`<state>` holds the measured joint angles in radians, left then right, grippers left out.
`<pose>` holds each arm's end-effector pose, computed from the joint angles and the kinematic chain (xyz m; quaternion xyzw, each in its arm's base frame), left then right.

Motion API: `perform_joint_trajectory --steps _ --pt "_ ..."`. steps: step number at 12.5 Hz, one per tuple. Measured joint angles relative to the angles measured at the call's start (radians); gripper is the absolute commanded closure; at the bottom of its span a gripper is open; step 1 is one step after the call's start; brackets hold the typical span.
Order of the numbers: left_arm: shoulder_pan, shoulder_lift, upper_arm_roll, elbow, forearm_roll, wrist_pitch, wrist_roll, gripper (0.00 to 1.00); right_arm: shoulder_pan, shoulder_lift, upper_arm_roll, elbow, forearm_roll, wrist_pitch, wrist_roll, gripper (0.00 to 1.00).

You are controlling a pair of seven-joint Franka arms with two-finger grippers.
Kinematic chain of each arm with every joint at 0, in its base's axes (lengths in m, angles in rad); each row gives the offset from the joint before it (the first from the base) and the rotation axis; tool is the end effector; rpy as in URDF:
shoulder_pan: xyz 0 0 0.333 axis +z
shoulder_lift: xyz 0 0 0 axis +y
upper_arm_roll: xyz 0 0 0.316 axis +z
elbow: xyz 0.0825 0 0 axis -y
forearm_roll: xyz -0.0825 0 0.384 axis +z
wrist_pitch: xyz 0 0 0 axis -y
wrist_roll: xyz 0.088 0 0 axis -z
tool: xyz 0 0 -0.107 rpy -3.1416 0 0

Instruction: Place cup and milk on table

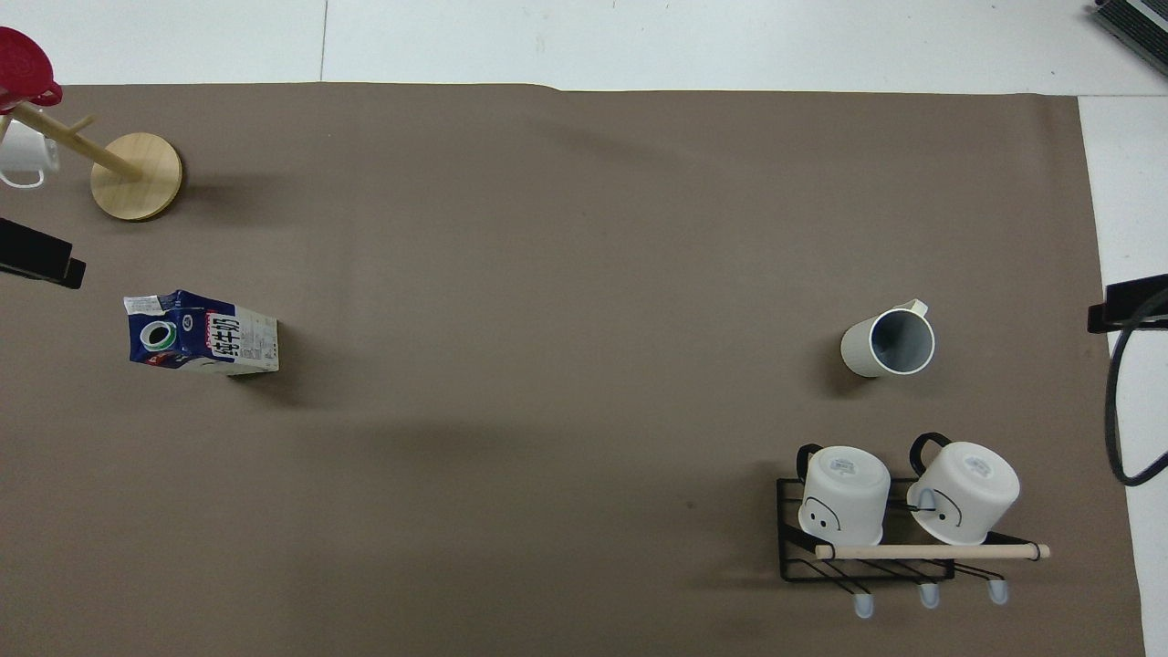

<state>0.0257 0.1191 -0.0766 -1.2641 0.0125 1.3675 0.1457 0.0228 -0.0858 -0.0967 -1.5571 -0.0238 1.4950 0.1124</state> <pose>0.5670 -0.0239 0.6814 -0.9953 0.0967 0.0077 0.0012 0.5179 -0.0437 0.6700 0.9955 -0.0939 0.0118 0.0075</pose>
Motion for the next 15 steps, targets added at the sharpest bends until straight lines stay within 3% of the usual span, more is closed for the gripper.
perform_joint_trajectory --steps 15 --pt "-0.005 -0.012 0.009 -0.011 0.000 -0.001 0.000 0.00 0.000 0.000 0.000 -0.002 0.000 -0.001 0.000 0.00"
